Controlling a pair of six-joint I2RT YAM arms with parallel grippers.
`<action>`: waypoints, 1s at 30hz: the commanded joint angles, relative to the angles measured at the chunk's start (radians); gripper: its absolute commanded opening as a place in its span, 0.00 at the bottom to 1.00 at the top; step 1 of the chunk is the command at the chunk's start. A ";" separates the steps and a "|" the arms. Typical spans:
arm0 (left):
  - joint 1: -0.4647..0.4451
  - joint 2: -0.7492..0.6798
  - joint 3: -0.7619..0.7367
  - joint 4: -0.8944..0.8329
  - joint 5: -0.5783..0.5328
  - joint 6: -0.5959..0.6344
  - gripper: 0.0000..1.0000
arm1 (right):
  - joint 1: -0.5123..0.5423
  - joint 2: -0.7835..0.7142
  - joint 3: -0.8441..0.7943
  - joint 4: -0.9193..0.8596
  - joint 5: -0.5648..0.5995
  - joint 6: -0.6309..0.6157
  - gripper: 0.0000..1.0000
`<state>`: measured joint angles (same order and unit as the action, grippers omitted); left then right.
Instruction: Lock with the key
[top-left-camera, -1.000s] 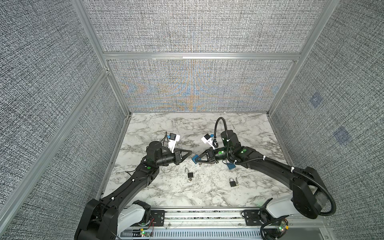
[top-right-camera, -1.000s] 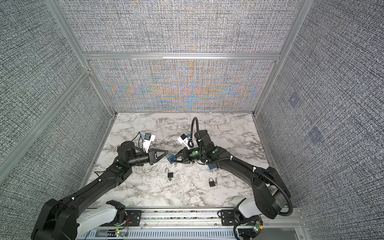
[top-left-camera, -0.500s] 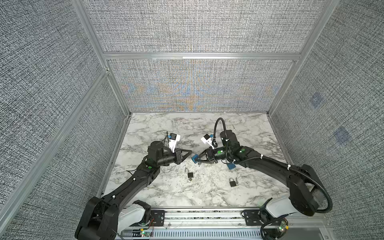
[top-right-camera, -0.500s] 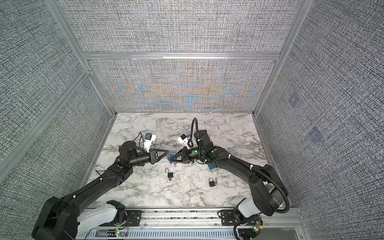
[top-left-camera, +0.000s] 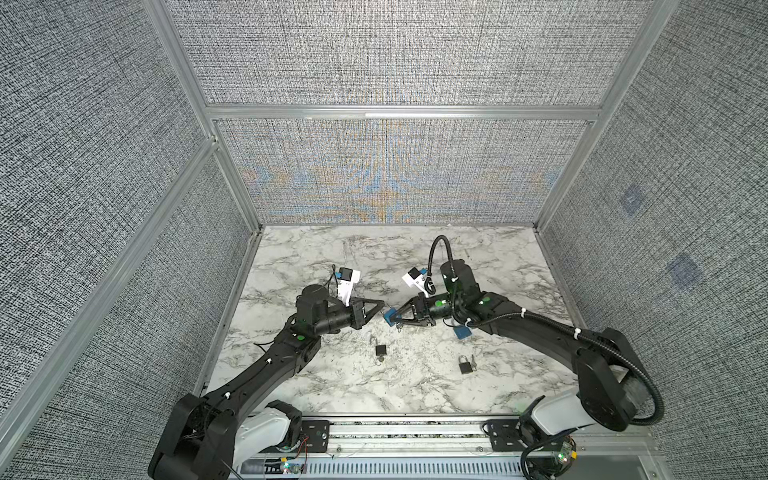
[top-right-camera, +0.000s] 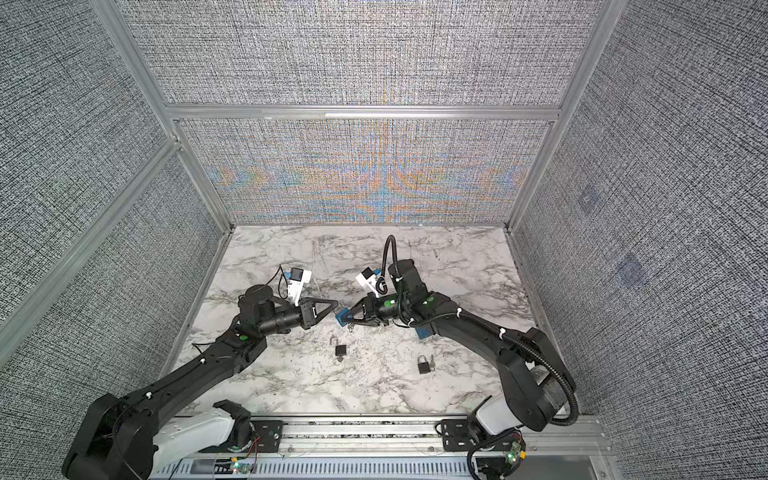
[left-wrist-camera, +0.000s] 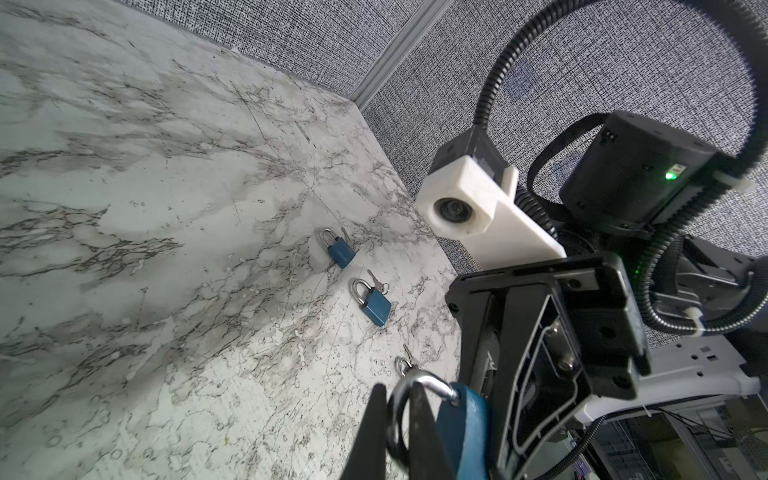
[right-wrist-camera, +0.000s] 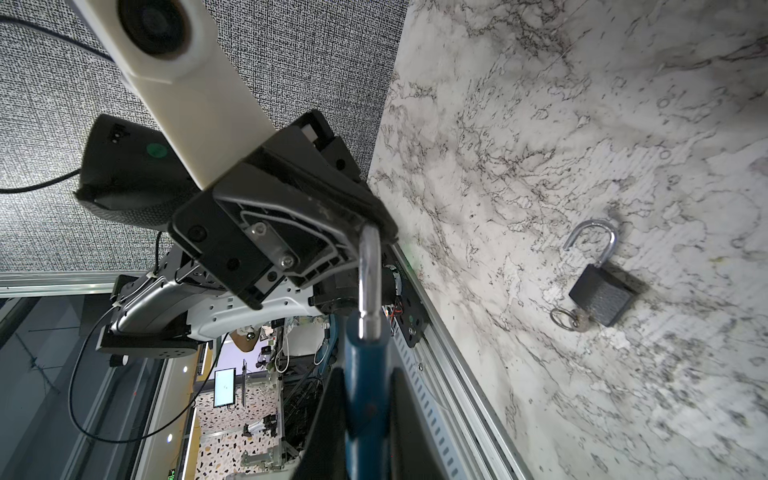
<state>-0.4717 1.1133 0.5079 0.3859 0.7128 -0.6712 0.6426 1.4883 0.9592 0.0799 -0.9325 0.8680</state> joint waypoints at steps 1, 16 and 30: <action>-0.024 0.003 -0.016 -0.117 0.213 0.004 0.00 | -0.002 -0.006 0.015 0.386 0.059 0.022 0.00; -0.061 -0.024 -0.045 -0.078 0.213 -0.028 0.00 | -0.007 0.001 0.001 0.435 0.084 0.046 0.00; -0.061 -0.023 0.011 -0.170 0.141 0.004 0.00 | -0.004 -0.003 -0.013 0.304 0.108 -0.055 0.00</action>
<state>-0.5117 1.0740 0.5034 0.3748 0.6308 -0.7055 0.6357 1.4979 0.9405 0.1604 -0.9459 0.8875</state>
